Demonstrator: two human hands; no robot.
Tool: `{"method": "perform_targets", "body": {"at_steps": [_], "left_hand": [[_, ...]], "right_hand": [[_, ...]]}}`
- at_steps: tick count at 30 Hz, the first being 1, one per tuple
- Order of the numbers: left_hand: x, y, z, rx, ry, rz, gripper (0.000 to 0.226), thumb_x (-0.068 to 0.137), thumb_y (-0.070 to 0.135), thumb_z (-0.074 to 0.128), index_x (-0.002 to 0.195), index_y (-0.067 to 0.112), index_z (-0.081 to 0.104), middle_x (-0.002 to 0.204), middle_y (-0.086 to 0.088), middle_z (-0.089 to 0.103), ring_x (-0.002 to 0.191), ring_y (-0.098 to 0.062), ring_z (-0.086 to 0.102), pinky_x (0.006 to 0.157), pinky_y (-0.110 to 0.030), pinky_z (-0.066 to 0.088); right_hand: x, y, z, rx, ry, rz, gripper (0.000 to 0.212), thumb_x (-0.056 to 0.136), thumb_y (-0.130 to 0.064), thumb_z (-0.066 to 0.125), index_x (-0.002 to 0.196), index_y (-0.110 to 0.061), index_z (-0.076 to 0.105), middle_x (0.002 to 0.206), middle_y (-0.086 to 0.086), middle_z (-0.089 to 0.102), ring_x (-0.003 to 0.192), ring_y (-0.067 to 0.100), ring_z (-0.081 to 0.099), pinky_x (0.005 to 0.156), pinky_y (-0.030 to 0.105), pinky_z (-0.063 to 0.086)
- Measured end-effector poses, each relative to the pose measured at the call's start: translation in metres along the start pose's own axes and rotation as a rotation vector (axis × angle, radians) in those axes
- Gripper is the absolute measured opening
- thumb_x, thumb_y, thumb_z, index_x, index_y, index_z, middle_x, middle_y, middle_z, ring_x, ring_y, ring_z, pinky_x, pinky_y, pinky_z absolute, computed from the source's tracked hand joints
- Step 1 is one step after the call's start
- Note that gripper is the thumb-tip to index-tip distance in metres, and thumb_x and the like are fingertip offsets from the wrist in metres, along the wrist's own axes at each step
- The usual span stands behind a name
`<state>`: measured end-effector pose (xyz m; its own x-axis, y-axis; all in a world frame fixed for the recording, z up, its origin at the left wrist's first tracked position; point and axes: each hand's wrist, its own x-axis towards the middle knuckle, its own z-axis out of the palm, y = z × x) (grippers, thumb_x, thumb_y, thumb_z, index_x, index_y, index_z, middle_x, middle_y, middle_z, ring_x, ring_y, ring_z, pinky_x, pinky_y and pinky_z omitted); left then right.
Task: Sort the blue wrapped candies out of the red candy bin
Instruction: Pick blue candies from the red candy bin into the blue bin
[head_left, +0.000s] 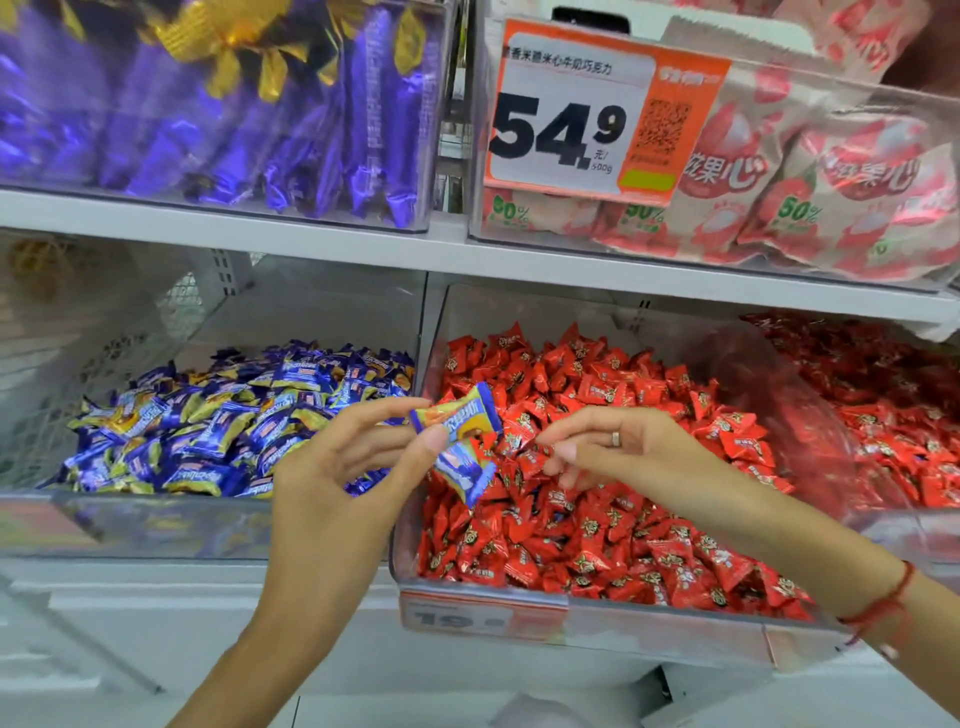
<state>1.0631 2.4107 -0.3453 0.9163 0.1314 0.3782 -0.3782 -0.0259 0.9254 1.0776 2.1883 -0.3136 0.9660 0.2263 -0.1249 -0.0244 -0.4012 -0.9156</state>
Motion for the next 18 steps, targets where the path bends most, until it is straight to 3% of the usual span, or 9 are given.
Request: {"method": "perform_targets", "body": {"at_steps": [4,8,10,14,16,18], "left_hand": [[0.003,-0.003,0.003,-0.108,0.034,-0.106,0.024,0.064,0.028,0.072,0.087,0.023,0.068,0.071,0.007,0.074,0.068,-0.003,0.070,0.065,-0.009,0.049],[0.004,-0.007,0.004,-0.154,0.088,-0.120,0.031,0.063,0.030,0.073,0.092,0.020,0.068,0.076,0.002,0.075,0.072,-0.007,0.071,0.067,-0.012,0.051],[0.005,-0.005,0.002,-0.171,0.149,-0.085,0.027,0.064,0.027,0.073,0.090,0.019,0.067,0.074,0.004,0.075,0.069,-0.006,0.070,0.066,-0.012,0.051],[0.013,-0.009,-0.016,-0.118,0.309,0.028,0.019,0.072,0.023,0.073,0.088,0.025,0.064,0.076,0.014,0.073,0.072,0.000,0.067,0.070,-0.011,0.051],[0.018,-0.017,-0.031,-0.014,0.324,0.087,0.020,0.079,0.016,0.072,0.090,0.029,0.062,0.080,0.020,0.071,0.077,0.003,0.066,0.074,-0.010,0.050],[0.022,-0.028,-0.044,0.151,0.275,0.098,0.019,0.082,0.025,0.070,0.096,0.035,0.062,0.090,0.020,0.070,0.089,0.004,0.065,0.082,-0.011,0.048]], "right_hand": [[0.002,-0.013,0.017,0.178,-0.103,0.016,0.025,0.095,-0.022,0.051,0.117,-0.018,0.064,0.106,0.004,0.072,0.089,0.019,0.071,0.080,0.025,0.056],[0.008,-0.024,0.034,0.384,-0.205,0.033,0.037,0.080,-0.030,0.059,0.116,-0.020,0.064,0.106,0.002,0.073,0.085,0.014,0.069,0.082,0.027,0.056],[0.011,-0.028,0.040,0.414,-0.232,0.003,0.036,0.083,-0.026,0.059,0.118,-0.018,0.064,0.109,0.002,0.071,0.088,0.014,0.068,0.087,0.030,0.056],[0.015,-0.031,0.042,0.207,-0.177,-0.088,0.033,0.096,-0.016,0.053,0.128,-0.020,0.058,0.118,-0.001,0.068,0.102,0.019,0.068,0.095,0.033,0.053],[0.012,-0.025,0.037,0.019,-0.095,-0.117,0.031,0.096,-0.014,0.055,0.125,-0.023,0.059,0.116,-0.005,0.069,0.104,0.012,0.066,0.097,0.030,0.050],[0.006,-0.014,0.032,-0.135,-0.039,-0.138,0.028,0.095,-0.017,0.058,0.120,-0.027,0.062,0.112,-0.012,0.069,0.107,0.001,0.062,0.101,0.028,0.047]]}}
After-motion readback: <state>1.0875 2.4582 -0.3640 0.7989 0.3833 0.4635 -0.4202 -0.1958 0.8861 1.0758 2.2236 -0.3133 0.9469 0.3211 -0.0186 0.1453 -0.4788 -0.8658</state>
